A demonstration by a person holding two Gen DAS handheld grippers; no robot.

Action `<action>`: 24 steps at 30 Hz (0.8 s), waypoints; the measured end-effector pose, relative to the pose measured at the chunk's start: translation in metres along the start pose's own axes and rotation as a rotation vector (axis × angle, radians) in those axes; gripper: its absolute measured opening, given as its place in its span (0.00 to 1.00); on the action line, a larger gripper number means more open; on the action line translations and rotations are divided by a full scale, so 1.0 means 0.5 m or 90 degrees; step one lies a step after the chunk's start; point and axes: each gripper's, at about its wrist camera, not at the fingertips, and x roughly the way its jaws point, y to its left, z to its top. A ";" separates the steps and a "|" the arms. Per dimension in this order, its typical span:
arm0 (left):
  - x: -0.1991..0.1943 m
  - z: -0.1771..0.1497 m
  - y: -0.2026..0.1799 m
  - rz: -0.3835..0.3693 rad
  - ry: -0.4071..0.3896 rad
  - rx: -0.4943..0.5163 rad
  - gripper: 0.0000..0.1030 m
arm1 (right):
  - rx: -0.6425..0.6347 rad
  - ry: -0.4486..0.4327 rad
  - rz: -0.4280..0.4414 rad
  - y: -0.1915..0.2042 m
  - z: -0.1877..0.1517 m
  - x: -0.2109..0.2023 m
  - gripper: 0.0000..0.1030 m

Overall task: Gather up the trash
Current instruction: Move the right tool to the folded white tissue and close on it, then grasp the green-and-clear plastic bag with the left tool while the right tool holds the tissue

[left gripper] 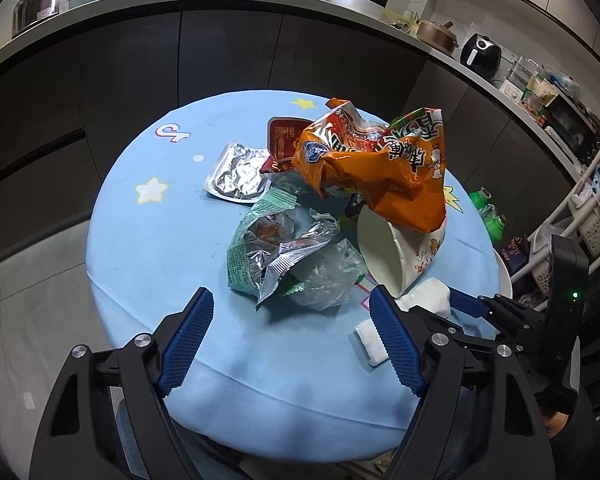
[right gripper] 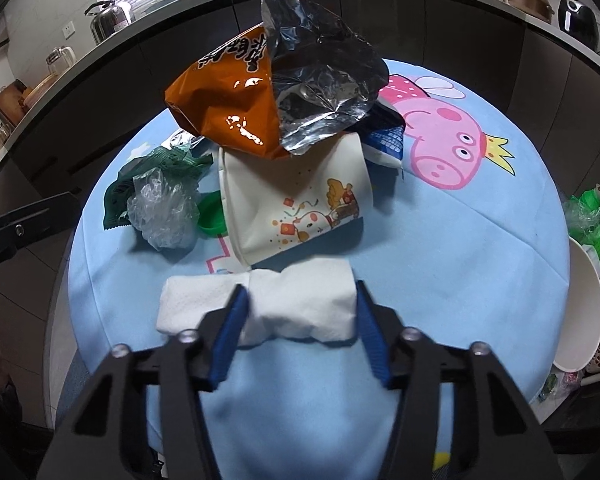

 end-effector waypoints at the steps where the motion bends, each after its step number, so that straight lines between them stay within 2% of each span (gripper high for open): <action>1: -0.001 0.000 -0.004 -0.004 0.000 0.002 0.72 | 0.005 0.002 0.013 0.001 -0.004 -0.005 0.08; 3: -0.005 -0.002 -0.013 -0.011 0.000 0.007 0.71 | 0.020 0.007 0.032 -0.005 -0.010 -0.006 0.07; 14: -0.021 -0.005 -0.048 -0.019 -0.005 0.027 0.60 | 0.043 -0.024 -0.005 -0.047 -0.029 -0.069 0.07; 19: -0.021 0.033 -0.027 -0.025 -0.009 0.005 0.60 | 0.057 -0.029 0.000 -0.062 -0.027 -0.072 0.08; 24: -0.011 0.088 -0.021 -0.013 -0.031 0.019 0.59 | 0.066 -0.027 0.007 -0.064 -0.019 -0.064 0.08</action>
